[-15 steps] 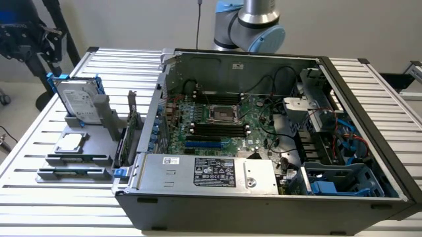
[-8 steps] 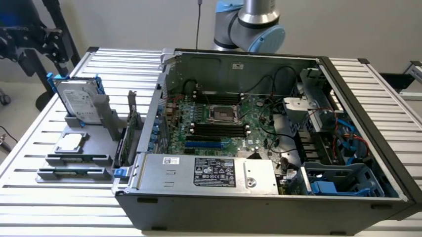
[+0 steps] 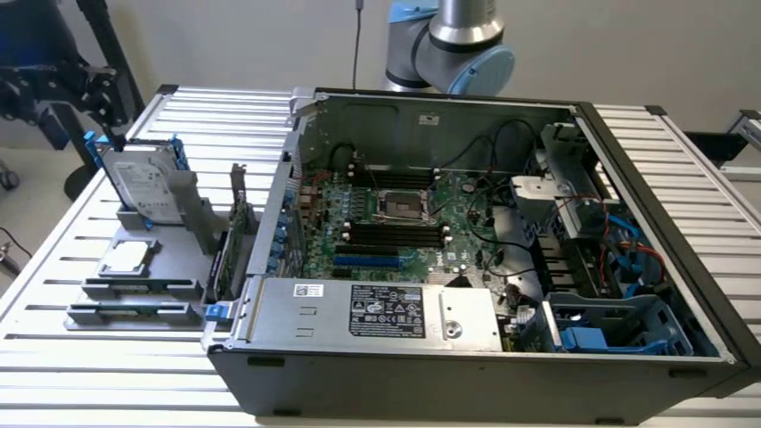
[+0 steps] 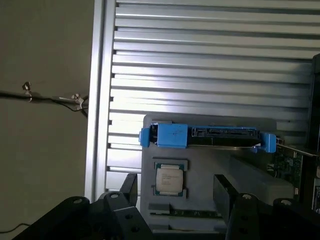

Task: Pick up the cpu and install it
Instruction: 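Pick up the cpu and move it towards the insertion slot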

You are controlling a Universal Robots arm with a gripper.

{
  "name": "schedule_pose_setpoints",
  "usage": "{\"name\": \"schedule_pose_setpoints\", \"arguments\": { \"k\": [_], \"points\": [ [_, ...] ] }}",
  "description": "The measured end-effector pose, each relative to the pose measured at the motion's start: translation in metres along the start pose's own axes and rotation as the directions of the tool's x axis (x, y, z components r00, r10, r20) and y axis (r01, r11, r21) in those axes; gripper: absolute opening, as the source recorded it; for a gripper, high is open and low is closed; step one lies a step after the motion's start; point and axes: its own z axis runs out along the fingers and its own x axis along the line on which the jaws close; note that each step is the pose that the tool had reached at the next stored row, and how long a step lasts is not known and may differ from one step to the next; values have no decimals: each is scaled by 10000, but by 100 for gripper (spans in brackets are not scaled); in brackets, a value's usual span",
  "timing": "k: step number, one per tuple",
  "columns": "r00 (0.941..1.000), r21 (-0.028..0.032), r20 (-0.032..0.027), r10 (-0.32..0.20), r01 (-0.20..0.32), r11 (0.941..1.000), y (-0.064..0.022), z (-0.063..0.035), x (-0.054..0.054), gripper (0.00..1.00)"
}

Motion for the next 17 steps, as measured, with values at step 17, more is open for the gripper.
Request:
{"name": "schedule_pose_setpoints", "arguments": {
  "k": [17],
  "points": [
    [9999, 32, -10, -137, 137, 9999, -99, 304, -8, 71]
  ]
}}
